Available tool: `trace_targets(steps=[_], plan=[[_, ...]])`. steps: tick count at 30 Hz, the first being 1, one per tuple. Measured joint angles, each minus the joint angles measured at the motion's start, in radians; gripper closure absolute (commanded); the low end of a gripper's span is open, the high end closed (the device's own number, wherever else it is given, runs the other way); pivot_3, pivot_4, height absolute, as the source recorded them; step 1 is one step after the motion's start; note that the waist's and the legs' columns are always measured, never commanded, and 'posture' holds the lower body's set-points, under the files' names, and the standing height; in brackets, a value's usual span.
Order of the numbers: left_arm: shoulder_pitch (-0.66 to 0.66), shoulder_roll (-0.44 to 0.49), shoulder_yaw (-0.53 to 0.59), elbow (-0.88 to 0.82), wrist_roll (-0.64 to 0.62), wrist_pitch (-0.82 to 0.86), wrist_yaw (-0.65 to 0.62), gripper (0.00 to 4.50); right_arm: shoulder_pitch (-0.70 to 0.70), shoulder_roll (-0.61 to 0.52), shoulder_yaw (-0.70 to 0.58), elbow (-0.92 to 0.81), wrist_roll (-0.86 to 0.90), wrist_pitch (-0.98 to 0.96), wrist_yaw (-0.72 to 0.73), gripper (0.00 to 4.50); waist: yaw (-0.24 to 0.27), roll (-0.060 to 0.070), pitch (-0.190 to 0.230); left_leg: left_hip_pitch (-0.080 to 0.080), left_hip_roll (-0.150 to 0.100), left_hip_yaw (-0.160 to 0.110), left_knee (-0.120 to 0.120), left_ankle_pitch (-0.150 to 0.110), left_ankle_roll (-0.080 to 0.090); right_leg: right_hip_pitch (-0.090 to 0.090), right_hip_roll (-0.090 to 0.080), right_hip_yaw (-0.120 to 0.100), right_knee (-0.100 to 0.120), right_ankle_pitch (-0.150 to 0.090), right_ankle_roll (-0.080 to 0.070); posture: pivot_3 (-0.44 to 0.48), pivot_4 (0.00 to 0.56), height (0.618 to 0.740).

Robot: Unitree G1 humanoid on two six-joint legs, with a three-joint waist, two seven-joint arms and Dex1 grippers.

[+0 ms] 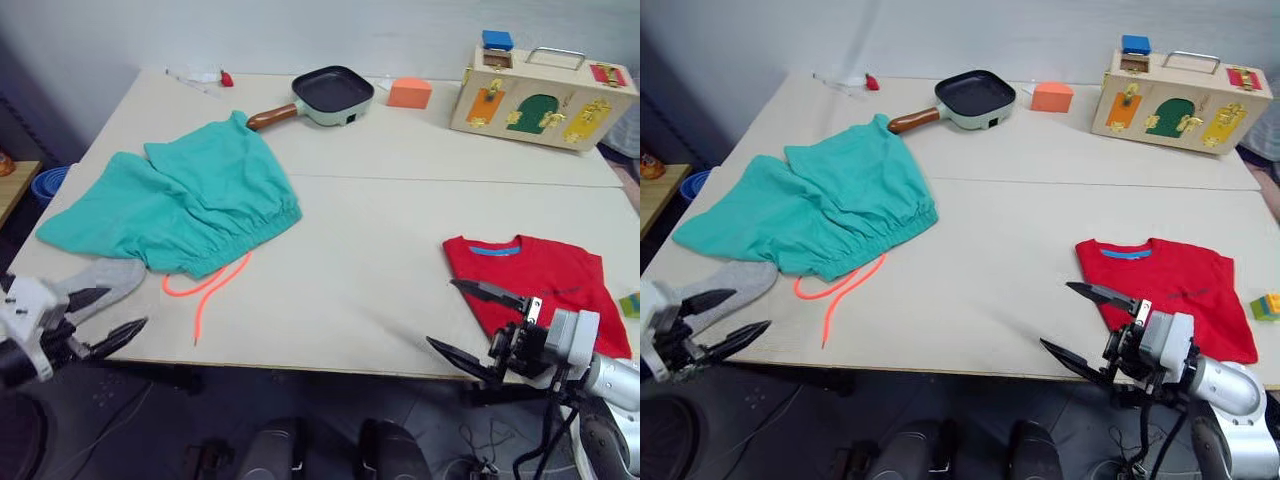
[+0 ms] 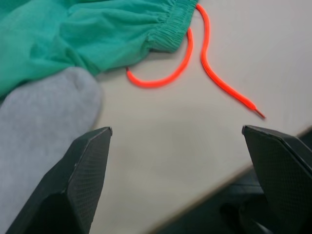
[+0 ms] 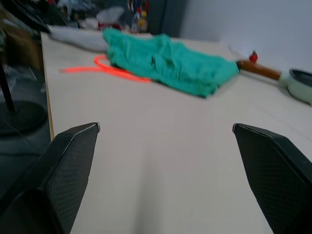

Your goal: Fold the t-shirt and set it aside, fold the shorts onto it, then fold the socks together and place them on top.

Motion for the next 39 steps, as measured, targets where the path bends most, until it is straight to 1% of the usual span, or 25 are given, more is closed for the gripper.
trace_targets(steps=[1, 2, 3, 4, 6, 8, 10, 11, 13, 19, 22, 25, 28, 32, 36, 39], plan=[[-0.077, 0.034, -0.076, 0.012, 0.034, 0.042, 0.018, 0.0, 0.023, 0.0, -0.009, -0.01, 0.014, 0.013, -0.004, 0.03, -0.008, 0.001, 0.0, 0.004, 0.0, 0.003, -0.003, -0.002, -0.002, 0.001, 0.001, 0.003, 0.001, -0.001, -0.002, 0.0, 0.15, 0.74], [-0.217, 0.098, -0.208, 0.064, 0.119, 0.048, 0.023, 0.0, 0.007, 0.0, 0.007, -0.002, 0.013, 0.035, 0.002, 0.03, -0.003, -0.001, 0.002, 0.002, 0.0, 0.003, -0.001, -0.001, -0.003, -0.001, 0.005, 0.0, 0.003, -0.002, -0.005, 0.0, 0.15, 0.74], [-0.319, 0.13, -0.3, 0.102, 0.179, 0.046, 0.019, 0.0, -0.007, -0.003, 0.009, -0.005, 0.013, 0.039, 0.007, 0.03, -0.001, -0.001, 0.002, 0.002, 0.0, 0.003, -0.002, 0.001, -0.004, -0.002, 0.007, -0.001, 0.005, -0.002, -0.005, 0.0, 0.15, 0.74], [-0.416, 0.136, -0.371, 0.149, 0.227, 0.042, 0.019, 0.0, -0.02, -0.004, 0.011, -0.004, 0.013, 0.041, 0.009, 0.03, 0.0, -0.001, 0.002, 0.003, 0.0, 0.004, -0.002, 0.001, -0.004, -0.001, 0.008, -0.002, 0.008, -0.002, -0.005, 0.0, 0.15, 0.74], [-0.575, 0.117, -0.473, 0.25, 0.297, 0.03, 0.02, 0.0, -0.033, -0.001, 0.015, 0.009, 0.009, 0.041, 0.014, 0.03, -0.003, -0.001, 0.002, 0.005, 0.0, 0.006, -0.003, 0.001, -0.004, -0.001, 0.009, -0.003, 0.011, -0.002, -0.005, 0.0, 0.15, 0.74], [-0.686, 0.088, -0.556, 0.347, 0.354, 0.002, 0.016, 0.0, -0.037, 0.001, 0.017, 0.028, -0.003, 0.04, 0.016, 0.03, -0.008, -0.001, 0.002, 0.005, 0.001, 0.008, -0.003, 0.0, -0.004, -0.001, 0.009, -0.003, 0.011, -0.002, -0.005, 0.0, 0.15, 0.74], [-0.755, 0.069, -0.624, 0.419, 0.4, -0.019, 0.0, 0.0, -0.039, 0.007, 0.019, 0.035, -0.012, 0.038, 0.015, 0.03, -0.014, -0.001, 0.002, 0.006, 0.002, 0.011, -0.003, 0.003, 0.001, -0.002, 0.01, -0.002, 0.012, -0.002, -0.005, 0.0, 0.15, 0.74], [-0.778, 0.066, -0.653, 0.451, 0.419, -0.032, -0.015, 0.2, -0.04, 0.009, 0.018, 0.036, -0.017, 0.036, 0.014, 0.01, -0.017, -0.002, 0.002, 0.007, 0.003, 0.013, -0.003, 0.003, 0.001, -0.002, 0.011, -0.001, 0.012, -0.002, -0.005, 0.0, 0.15, 0.74], [-0.828, 0.064, -0.686, 0.504, 0.448, -0.065, -0.051, 0.64, -0.041, 0.011, 0.018, 0.046, -0.027, 0.034, 0.009, 0.0, -0.014, -0.002, 0.002, 0.009, 0.005, 0.014, -0.002, 0.002, 0.001, -0.001, 0.013, 0.0, 0.011, -0.003, -0.005, 0.0, 0.15, 0.74], [-0.921, 0.059, -0.757, 0.621, 0.491, -0.116, -0.147, 2.55, -0.042, 0.033, 0.016, 0.086, -0.053, 0.007, 0.004, 0.0, -0.009, -0.002, 0.002, 0.014, 0.01, 0.019, -0.001, -0.001, -0.005, 0.0, 0.014, 0.007, 0.012, -0.003, -0.005, 0.0, 0.15, 0.74], [-0.945, 0.059, -0.768, 0.669, 0.505, -0.137, -0.179, 3.54, -0.041, 0.04, 0.015, 0.116, -0.058, -0.014, 0.006, 0.0, -0.011, -0.002, 0.002, 0.016, 0.013, 0.023, -0.001, 0.0, -0.007, -0.001, 0.013, 0.019, 0.013, -0.002, -0.006, 0.0, 0.15, 0.74], [-0.976, 0.035, -0.763, 0.707, 0.494, -0.126, -0.217, 4.44, -0.039, 0.04, 0.013, 0.138, -0.063, -0.031, 0.009, 0.0, -0.009, -0.002, 0.002, 0.017, 0.015, 0.024, 0.0, 0.0, -0.008, -0.003, 0.013, 0.022, 0.014, -0.001, -0.008, 0.0, 0.15, 0.74], [-0.983, -0.023, -0.739, 0.688, 0.439, -0.044, -0.252, 4.49, -0.036, 0.04, 0.009, 0.14, -0.066, -0.035, 0.008, 0.0, -0.006, -0.003, 0.003, 0.016, 0.015, 0.025, 0.0, 0.0, -0.008, -0.003, 0.013, 0.023, 0.015, -0.001, -0.008, 0.0, 0.15, 0.74], [-0.985, -0.122, -0.725, 0.543, 0.335, 0.132, -0.287, 4.49, -0.033, 0.04, -0.012, 0.14, -0.067, -0.04, 0.004, 0.0, -0.004, -0.004, 0.003, 0.013, 0.015, 0.024, 0.005, -0.002, -0.003, -0.003, 0.014, 0.022, 0.017, -0.001, -0.009, 0.0, 0.15, 0.74], [-1.018, -0.237, -0.763, 0.362, 0.262, 0.258, -0.296, 4.49, -0.031, 0.029, -0.04, 0.141, -0.067, -0.036, 0.005, 0.0, -0.007, -0.004, 0.004, 0.012, 0.015, 0.025, 0.01, -0.004, 0.001, -0.001, 0.018, 0.023, 0.016, -0.001, -0.009, 0.0, 0.15, 0.74], [-1.037, -0.329, -0.81, 0.298, 0.244, 0.302, -0.286, 4.49, -0.03, 0.01, -0.054, 0.14, -0.067, -0.029, 0.005, 0.0, -0.007, -0.005, 0.004, 0.012, 0.015, 0.026, 0.01, -0.005, 0.002, -0.001, 0.019, 0.023, 0.015, -0.001, -0.009, 0.0, 0.15, 0.74]])
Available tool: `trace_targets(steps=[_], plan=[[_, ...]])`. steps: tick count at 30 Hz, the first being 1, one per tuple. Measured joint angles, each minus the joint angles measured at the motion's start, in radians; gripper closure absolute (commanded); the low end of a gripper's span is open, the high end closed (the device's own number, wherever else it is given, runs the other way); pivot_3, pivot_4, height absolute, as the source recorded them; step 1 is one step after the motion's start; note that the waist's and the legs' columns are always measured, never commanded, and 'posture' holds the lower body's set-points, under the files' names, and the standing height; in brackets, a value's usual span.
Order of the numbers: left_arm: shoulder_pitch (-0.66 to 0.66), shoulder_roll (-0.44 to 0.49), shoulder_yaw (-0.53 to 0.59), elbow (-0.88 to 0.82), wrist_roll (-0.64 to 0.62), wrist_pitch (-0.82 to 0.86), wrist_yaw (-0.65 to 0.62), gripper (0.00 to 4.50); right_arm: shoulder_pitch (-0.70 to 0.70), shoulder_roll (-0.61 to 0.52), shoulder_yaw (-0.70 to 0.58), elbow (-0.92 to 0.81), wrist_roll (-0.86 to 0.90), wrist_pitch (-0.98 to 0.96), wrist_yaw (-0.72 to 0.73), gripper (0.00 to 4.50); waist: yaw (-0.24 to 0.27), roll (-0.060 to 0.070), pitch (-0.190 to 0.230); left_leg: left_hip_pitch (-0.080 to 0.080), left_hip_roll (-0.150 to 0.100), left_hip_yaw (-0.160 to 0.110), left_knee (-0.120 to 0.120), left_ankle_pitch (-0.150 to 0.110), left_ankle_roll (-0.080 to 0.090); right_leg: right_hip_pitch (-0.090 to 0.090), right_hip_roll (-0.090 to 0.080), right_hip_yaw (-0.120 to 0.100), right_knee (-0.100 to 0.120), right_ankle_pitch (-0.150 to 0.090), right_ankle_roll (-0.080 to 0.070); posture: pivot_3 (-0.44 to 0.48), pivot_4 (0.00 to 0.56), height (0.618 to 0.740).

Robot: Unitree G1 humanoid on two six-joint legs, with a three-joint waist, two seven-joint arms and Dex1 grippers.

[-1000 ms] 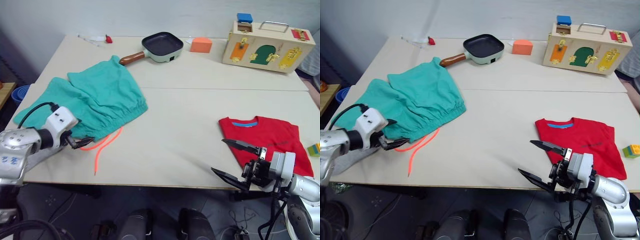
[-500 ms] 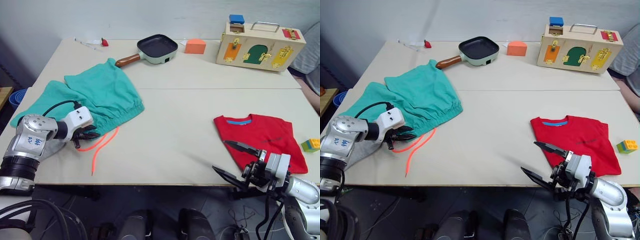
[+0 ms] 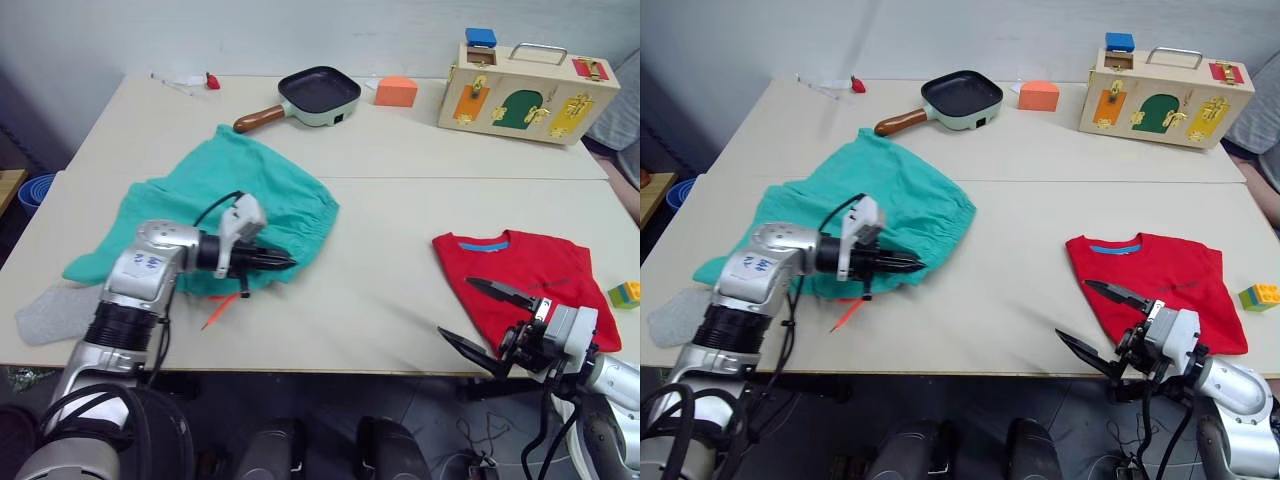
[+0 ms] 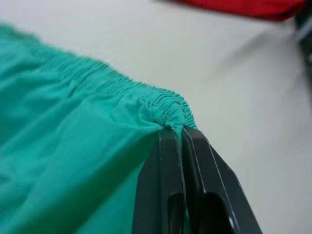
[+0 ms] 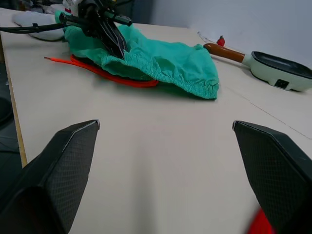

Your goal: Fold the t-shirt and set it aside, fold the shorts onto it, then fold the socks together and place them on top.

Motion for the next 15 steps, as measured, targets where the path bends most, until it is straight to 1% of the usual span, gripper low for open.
trace_targets(steps=[2, 5, 6, 9, 10, 12, 15], plan=[[-0.003, -0.071, -0.04, -0.02, 0.0, 0.009, 0.014, 4.49, 0.001, -0.004, 0.0, -0.002, 0.001, 0.007, 0.0, 0.0, 0.0, 0.0, 0.0, 0.0, 0.0, 0.0, 0.0, 0.0, 0.0, 0.0, 0.0, 0.0, 0.0, 0.0, 0.0, 0.0, 0.15, 0.74], [-0.002, -0.169, -0.13, -0.028, 0.007, 0.009, 0.029, 4.49, 0.008, -0.024, -0.004, -0.019, 0.001, 0.031, 0.0, 0.0, 0.0, 0.0, 0.0, 0.0, 0.001, 0.0, 0.002, 0.0, 0.0, 0.0, 0.0, 0.0, -0.002, 0.0, 0.0, 0.0, 0.15, 0.74], [-0.002, -0.182, -0.141, -0.028, 0.008, 0.009, 0.034, 4.49, 0.009, -0.025, -0.005, -0.022, 0.001, 0.034, 0.0, 0.0, 0.0, -0.001, 0.0, 0.0, 0.001, 0.0, 0.002, 0.0, 0.0, 0.0, -0.001, 0.0, -0.003, 0.0, 0.0, 0.0, 0.15, 0.74], [0.001, -0.256, -0.162, -0.027, 0.007, 0.021, 0.073, 3.79, 0.026, -0.039, -0.007, -0.044, 0.0, 0.05, -0.001, 0.0, 0.002, -0.001, 0.0, 0.0, 0.002, 0.0, 0.002, 0.0, -0.001, 0.0, -0.002, 0.001, -0.004, 0.0, 0.0, 0.0, 0.15, 0.74], [0.007, -0.271, -0.17, -0.028, 0.009, 0.015, 0.086, 3.45, 0.029, -0.043, -0.007, -0.052, 0.0, 0.06, -0.001, 0.0, 0.002, -0.001, 0.0, 0.0, 0.002, 0.0, 0.003, 0.0, -0.001, 0.0, -0.002, 0.001, -0.004, 0.0, 0.0, 0.0, 0.15, 0.74], [0.029, -0.269, -0.181, -0.036, 0.009, 0.003, 0.089, 2.8, 0.036, -0.058, -0.006, -0.07, -0.01, 0.08, -0.001, 0.0, -0.001, -0.001, 0.0, 0.001, 0.003, 0.0, 0.003, -0.001, -0.002, 0.0, -0.002, 0.002, -0.004, 0.0, 0.0, 0.0, 0.15, 0.74], [0.059, -0.225, -0.159, -0.085, -0.013, -0.004, 0.068, 1.8, 0.035, -0.093, 0.016, -0.09, -0.04, 0.112, -0.001, 0.0, -0.004, 0.0, 0.001, 0.001, 0.006, 0.001, 0.003, -0.002, -0.007, 0.0, 0.0, 0.001, -0.004, 0.001, -0.002, 0.0, 0.15, 0.74]])
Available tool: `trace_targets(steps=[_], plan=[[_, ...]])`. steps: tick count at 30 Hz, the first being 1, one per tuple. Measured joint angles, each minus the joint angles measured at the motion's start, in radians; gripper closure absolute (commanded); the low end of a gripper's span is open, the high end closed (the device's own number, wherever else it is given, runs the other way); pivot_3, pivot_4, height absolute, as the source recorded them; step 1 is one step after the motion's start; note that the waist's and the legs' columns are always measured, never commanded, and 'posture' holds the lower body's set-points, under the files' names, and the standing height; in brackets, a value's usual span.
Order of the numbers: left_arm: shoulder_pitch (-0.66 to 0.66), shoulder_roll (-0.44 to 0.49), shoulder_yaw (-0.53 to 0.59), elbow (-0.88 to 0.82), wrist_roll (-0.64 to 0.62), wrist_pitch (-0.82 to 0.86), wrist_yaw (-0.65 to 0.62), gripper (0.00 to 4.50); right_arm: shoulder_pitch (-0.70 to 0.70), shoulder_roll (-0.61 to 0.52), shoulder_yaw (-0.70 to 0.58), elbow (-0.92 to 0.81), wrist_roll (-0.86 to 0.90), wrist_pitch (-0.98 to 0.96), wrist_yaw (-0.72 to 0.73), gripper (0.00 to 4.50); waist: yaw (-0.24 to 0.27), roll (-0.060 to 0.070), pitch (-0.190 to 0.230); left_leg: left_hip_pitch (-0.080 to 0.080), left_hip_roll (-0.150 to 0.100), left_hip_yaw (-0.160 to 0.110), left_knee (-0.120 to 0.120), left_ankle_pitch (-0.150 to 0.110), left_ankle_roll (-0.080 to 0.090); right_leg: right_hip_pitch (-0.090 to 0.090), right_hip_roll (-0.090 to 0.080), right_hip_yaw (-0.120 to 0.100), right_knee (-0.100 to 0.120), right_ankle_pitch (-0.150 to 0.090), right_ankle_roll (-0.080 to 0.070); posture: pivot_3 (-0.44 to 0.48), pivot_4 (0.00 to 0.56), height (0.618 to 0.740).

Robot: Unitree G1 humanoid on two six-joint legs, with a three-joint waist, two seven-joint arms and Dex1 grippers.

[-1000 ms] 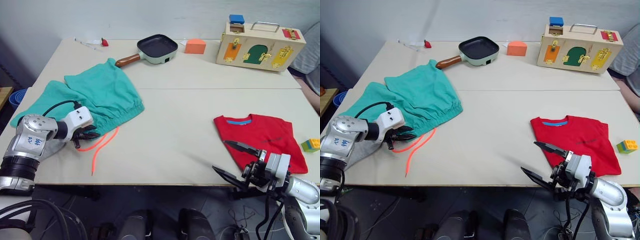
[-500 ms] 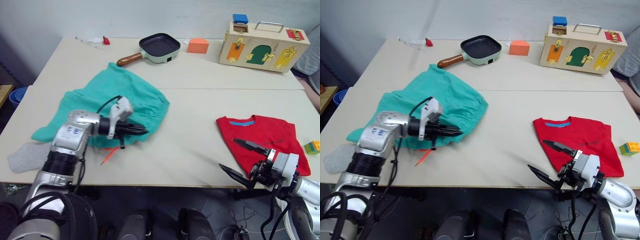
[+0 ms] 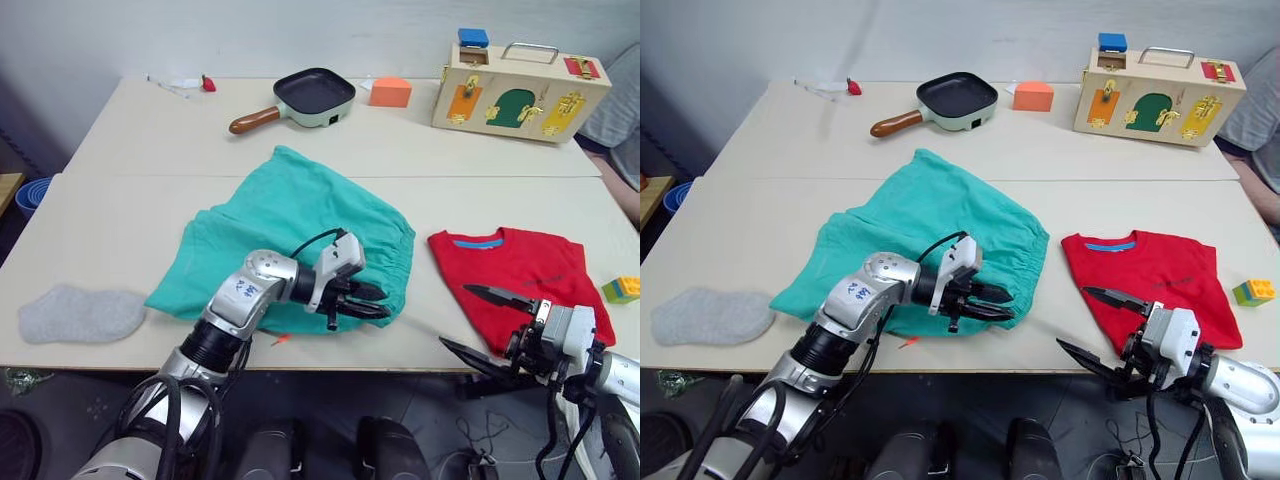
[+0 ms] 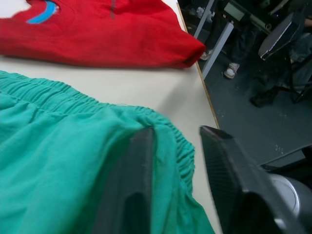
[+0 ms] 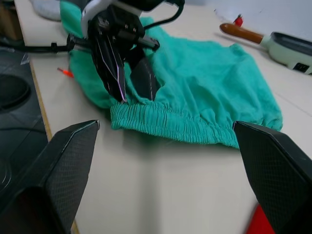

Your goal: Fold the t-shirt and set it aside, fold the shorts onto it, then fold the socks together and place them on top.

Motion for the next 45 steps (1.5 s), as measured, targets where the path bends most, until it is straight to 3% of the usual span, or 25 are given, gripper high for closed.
trace_targets(steps=[3, 6, 11, 14, 15, 22, 26, 29, 36, 41, 45], plan=[[0.038, 0.082, 0.099, -0.065, -0.068, -0.048, -0.062, 0.84, -0.027, -0.008, 0.058, -0.018, -0.056, 0.018, -0.005, 0.0, 0.0, 0.0, 0.0, 0.0, 0.003, 0.0, 0.0, 0.0, -0.005, -0.001, 0.001, -0.002, 0.001, 0.0, -0.004, 0.0, 0.15, 0.74], [0.103, 0.209, 0.208, -0.13, -0.147, -0.109, -0.169, 0.84, -0.084, -0.007, 0.139, -0.031, -0.119, 0.033, -0.024, 0.0, -0.003, 0.0, 0.0, 0.002, 0.004, 0.0, 0.0, 0.0, -0.007, -0.001, 0.001, -0.002, 0.002, -0.002, -0.007, 0.0, 0.15, 0.74], [0.215, 0.422, 0.338, -0.084, -0.109, -0.294, -0.234, 0.84, -0.173, 0.032, 0.277, -0.04, -0.227, 0.069, -0.087, 0.0, -0.001, 0.001, 0.001, 0.001, 0.004, 0.0, 0.0, -0.001, -0.008, -0.002, 0.001, -0.003, 0.002, -0.002, -0.008, 0.0, 0.15, 0.74], [0.31, 0.565, 0.402, 0.013, -0.036, -0.474, -0.274, 0.01, -0.244, 0.089, 0.355, -0.028, -0.316, 0.104, -0.165, 0.0, -0.002, 0.001, 0.001, 0.0, 0.004, 0.001, -0.001, -0.003, -0.008, -0.005, 0.0, -0.002, 0.002, -0.002, -0.008, 0.0, 0.15, 0.74], [0.34, 0.593, 0.418, 0.044, -0.016, -0.53, -0.28, 0.01, -0.254, 0.098, 0.37, -0.018, -0.343, 0.118, -0.188, 0.0, -0.001, 0.001, 0.001, -0.001, 0.004, 0.0, -0.001, -0.004, -0.007, -0.006, 0.0, -0.002, 0.002, -0.003, -0.009, 0.0, 0.15, 0.74], [0.443, 0.634, 0.445, 0.175, 0.095, -0.745, -0.215, 0.01, -0.309, 0.135, 0.46, 0.055, -0.46, 0.134, -0.262, 0.0, 0.0, 0.0, 0.0, -0.015, 0.003, 0.001, 0.0, -0.003, 0.0, -0.018, 0.001, -0.003, 0.008, -0.003, -0.009, 0.0, 0.15, 0.74], [0.444, 0.63, 0.44, 0.179, 0.109, -0.749, -0.171, 0.0, -0.312, 0.134, 0.481, 0.058, -0.506, 0.078, -0.272, 0.94, -0.008, -0.001, 0.0, -0.015, 0.003, 0.003, 0.0, -0.002, 0.0, -0.018, 0.003, -0.004, 0.009, -0.003, -0.009, 0.0, 0.15, 0.74], [0.454, 0.63, 0.43, 0.176, 0.105, -0.743, -0.176, 0.58, -0.313, 0.131, 0.494, 0.068, -0.532, 0.046, -0.276, 1.99, -0.016, -0.001, 0.0, -0.014, 0.003, 0.006, 0.0, -0.001, 0.001, -0.018, 0.003, -0.004, 0.01, -0.002, -0.008, 0.0, 0.15, 0.74], [0.499, 0.634, 0.428, 0.161, 0.085, -0.741, -0.222, 2.8, -0.316, 0.122, 0.489, 0.124, -0.549, -0.023, -0.284, 4.4, -0.024, -0.001, 0.0, -0.009, 0.004, 0.008, 0.001, -0.002, -0.004, -0.018, 0.001, 0.0, 0.01, -0.002, -0.008, 0.0, 0.15, 0.74], [0.56, 0.636, 0.432, 0.051, -0.015, -0.63, -0.283, 4.33, -0.319, 0.071, 0.432, 0.151, -0.5, -0.098, -0.252, 4.5, -0.025, -0.001, 0.0, -0.009, 0.004, 0.008, 0.001, -0.002, -0.005, -0.018, 0.001, 0.003, 0.011, -0.002, -0.008, 0.0, 0.15, 0.74], [0.626, 0.681, 0.456, -0.088, -0.144, -0.486, -0.345, 4.49, -0.324, 0.03, 0.388, 0.182, -0.426, -0.158, -0.185, 4.5, -0.026, -0.002, 0.0, -0.009, 0.004, 0.007, 0.001, 0.0, -0.001, -0.018, 0.002, 0.003, 0.01, -0.002, -0.008, 0.0, 0.15, 0.74]])
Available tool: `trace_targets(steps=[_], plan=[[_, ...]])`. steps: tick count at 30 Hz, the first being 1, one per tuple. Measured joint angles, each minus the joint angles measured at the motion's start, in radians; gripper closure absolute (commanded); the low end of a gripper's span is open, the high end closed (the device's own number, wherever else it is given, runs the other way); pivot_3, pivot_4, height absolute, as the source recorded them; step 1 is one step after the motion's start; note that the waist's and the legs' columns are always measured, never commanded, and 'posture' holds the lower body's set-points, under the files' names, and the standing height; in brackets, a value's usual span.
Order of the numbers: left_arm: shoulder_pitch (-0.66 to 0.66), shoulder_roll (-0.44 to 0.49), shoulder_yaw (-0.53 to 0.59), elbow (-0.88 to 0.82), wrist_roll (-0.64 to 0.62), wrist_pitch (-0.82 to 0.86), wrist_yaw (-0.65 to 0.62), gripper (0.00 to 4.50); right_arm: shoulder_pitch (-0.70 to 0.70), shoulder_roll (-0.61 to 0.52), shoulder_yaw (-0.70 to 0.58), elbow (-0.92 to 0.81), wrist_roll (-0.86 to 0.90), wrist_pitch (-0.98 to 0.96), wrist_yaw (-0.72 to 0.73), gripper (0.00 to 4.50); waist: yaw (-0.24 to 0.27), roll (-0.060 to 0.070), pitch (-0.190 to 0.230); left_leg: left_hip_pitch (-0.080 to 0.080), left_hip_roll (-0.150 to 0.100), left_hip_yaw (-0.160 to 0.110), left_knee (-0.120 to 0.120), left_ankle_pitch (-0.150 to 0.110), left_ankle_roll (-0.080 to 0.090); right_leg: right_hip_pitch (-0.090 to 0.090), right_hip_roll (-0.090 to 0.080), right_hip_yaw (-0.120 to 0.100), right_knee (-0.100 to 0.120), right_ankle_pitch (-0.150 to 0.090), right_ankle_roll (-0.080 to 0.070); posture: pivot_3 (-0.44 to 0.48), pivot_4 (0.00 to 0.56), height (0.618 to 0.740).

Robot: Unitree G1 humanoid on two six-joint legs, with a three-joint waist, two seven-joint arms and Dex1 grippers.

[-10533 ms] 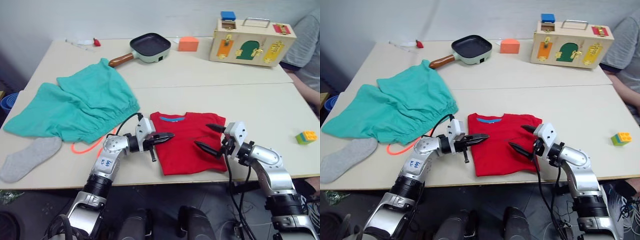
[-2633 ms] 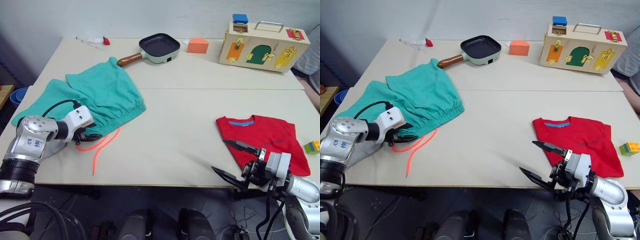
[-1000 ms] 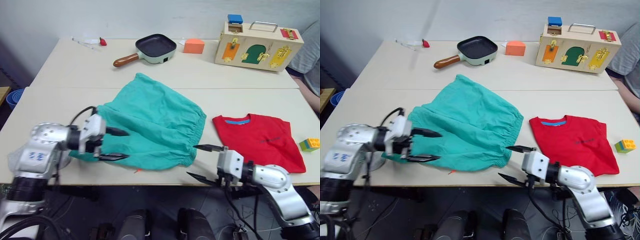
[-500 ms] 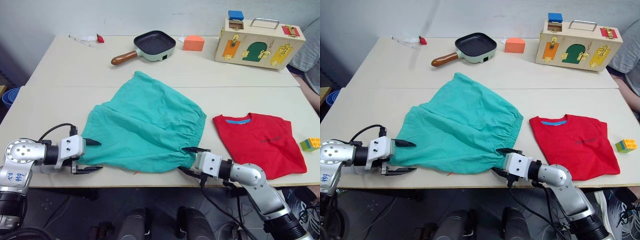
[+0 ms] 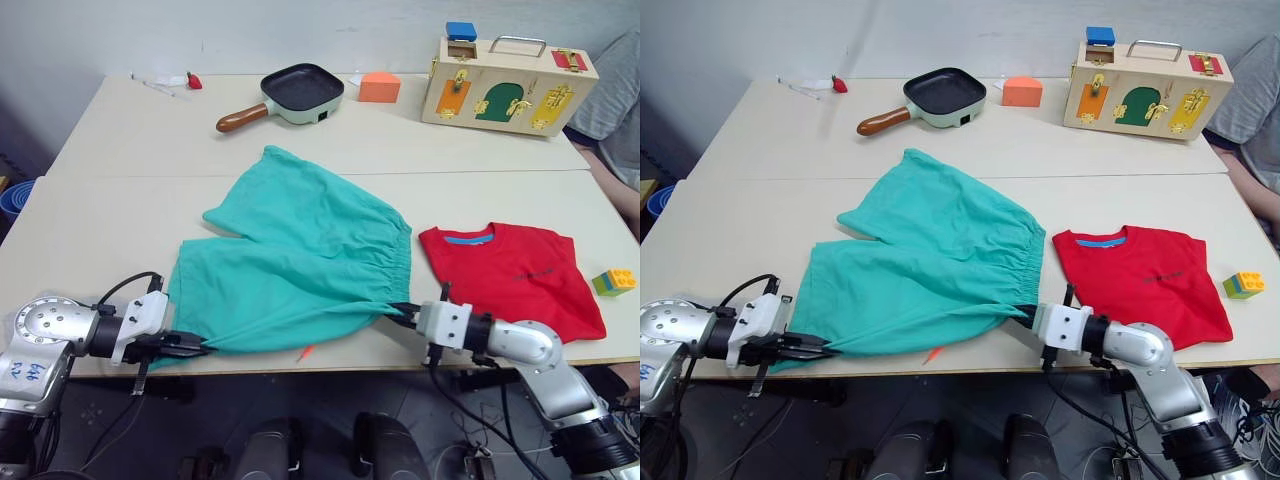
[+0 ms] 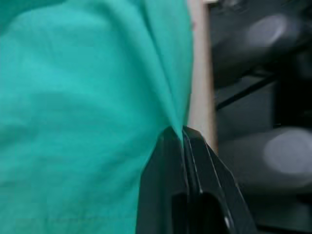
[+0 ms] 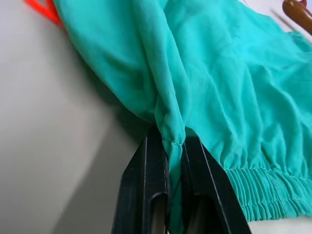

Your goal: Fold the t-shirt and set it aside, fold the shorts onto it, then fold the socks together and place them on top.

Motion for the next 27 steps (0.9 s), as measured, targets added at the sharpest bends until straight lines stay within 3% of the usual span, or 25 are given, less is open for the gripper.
trace_targets(steps=[8, 13, 17, 20, 22, 27], plan=[[0.352, 0.19, 0.176, -0.358, -0.23, 0.383, -0.076, 4.49, 0.151, -0.142, -0.035, -0.023, 0.261, -0.067, 0.304, 4.5, 0.001, 0.0, 0.0, 0.002, 0.001, -0.001, -0.001, -0.002, 0.001, 0.003, 0.0, 0.0, -0.003, -0.001, -0.001, 0.0, 0.15, 0.74], [0.376, 0.232, 0.295, -0.442, -0.341, 0.553, -0.075, 4.49, 0.179, -0.173, -0.058, -0.058, 0.36, -0.016, 0.379, 4.5, 0.006, 0.0, 0.001, 0.004, 0.001, -0.001, 0.0, -0.003, -0.003, 0.004, -0.001, 0.001, -0.003, -0.001, -0.002, 0.0, 0.15, 0.74], [0.109, 0.232, 0.261, -0.357, -0.377, 0.572, -0.031, 4.49, 0.187, -0.196, -0.131, -0.116, 0.51, 0.173, 0.364, 4.5, 0.021, 0.001, 0.002, 0.004, 0.002, -0.004, 0.0, -0.001, -0.003, 0.004, 0.0, 0.002, -0.003, 0.0, -0.01, 0.0, 0.15, 0.74], [-0.173, 0.189, 0.149, -0.218, -0.337, 0.526, -0.015, 4.49, 0.16, -0.208, -0.17, -0.147, 0.614, 0.329, 0.327, 4.5, 0.028, 0.003, 0.003, 0.005, 0.002, -0.003, -0.001, 0.0, -0.005, 0.003, 0.001, 0.001, -0.002, 0.0, -0.011, 0.0, 0.15, 0.74], [-0.417, 0.115, 0.036, -0.058, -0.249, 0.451, -0.017, 4.49, 0.121, -0.206, -0.199, -0.16, 0.686, 0.45, 0.277, 4.5, 0.031, 0.003, 0.003, 0.005, 0.002, -0.003, -0.002, 0.004, -0.01, 0.002, 0.001, 0.001, 0.002, 0.003, -0.009, 0.0, 0.15, 0.74], [-0.775, -0.062, -0.143, 0.262, -0.063, 0.282, -0.028, 4.49, -0.002, -0.168, -0.231, -0.137, 0.755, 0.645, 0.142, 4.5, 0.029, 0.0, 0.002, -0.004, 0.001, 0.0, 0.001, 0.008, -0.002, -0.004, 0.009, -0.006, 0.006, 0.004, -0.007, 0.0, 0.15, 0.74]])
